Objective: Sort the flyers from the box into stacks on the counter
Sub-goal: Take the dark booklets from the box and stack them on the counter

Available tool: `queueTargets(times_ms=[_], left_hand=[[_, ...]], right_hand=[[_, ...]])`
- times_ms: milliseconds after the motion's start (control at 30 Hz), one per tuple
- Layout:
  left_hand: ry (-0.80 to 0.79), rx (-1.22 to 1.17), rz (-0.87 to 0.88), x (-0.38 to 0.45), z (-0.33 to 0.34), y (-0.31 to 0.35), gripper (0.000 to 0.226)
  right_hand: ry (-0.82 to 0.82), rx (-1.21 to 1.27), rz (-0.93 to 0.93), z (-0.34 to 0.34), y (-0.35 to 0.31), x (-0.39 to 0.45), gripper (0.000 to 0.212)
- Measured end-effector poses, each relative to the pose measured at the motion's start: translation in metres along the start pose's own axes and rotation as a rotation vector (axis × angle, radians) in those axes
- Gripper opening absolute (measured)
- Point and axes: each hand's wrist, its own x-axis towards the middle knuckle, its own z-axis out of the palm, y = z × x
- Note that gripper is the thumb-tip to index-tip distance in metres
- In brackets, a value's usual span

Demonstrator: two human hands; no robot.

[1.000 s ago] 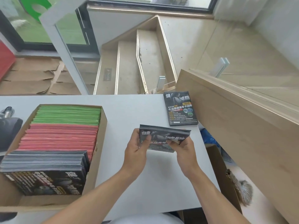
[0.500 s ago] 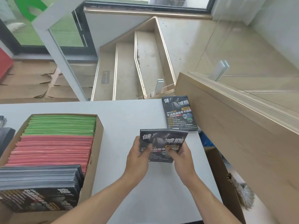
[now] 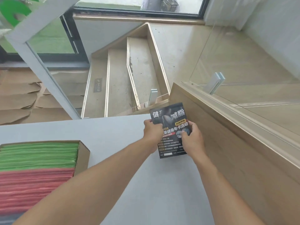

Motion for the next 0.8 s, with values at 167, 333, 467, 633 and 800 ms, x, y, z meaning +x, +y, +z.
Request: queueTargets(times_ms=[167,333,467,633,800], left_hand=[[-0.107,0.176,0.046,0.028,0.014,0.001,0.037],[-0.202,0.348,0.113,0.045,0.004,-0.006,0.067],[-0.235,0.45,0.142,0.045,-0.001,-0.026,0.086],[-0.331,0.707,0.234,0.026,0.009,-0.055,0.157],[-0.223,0.845,0.387,0.024,0.012,-0.068,0.117]], right_hand=[[0.04,-0.145,0.024,0.011,0.006,0.037,0.043],[0.005,-0.411,0.03,0.025,0.017,0.049,0.059],[-0.081,-0.545,0.062,0.032,0.017,0.043,0.068],[-0.188,-0.529,0.113,0.028,0.007,0.05,0.071],[-0.299,-0.587,0.134,0.02,-0.007,0.06,0.082]])
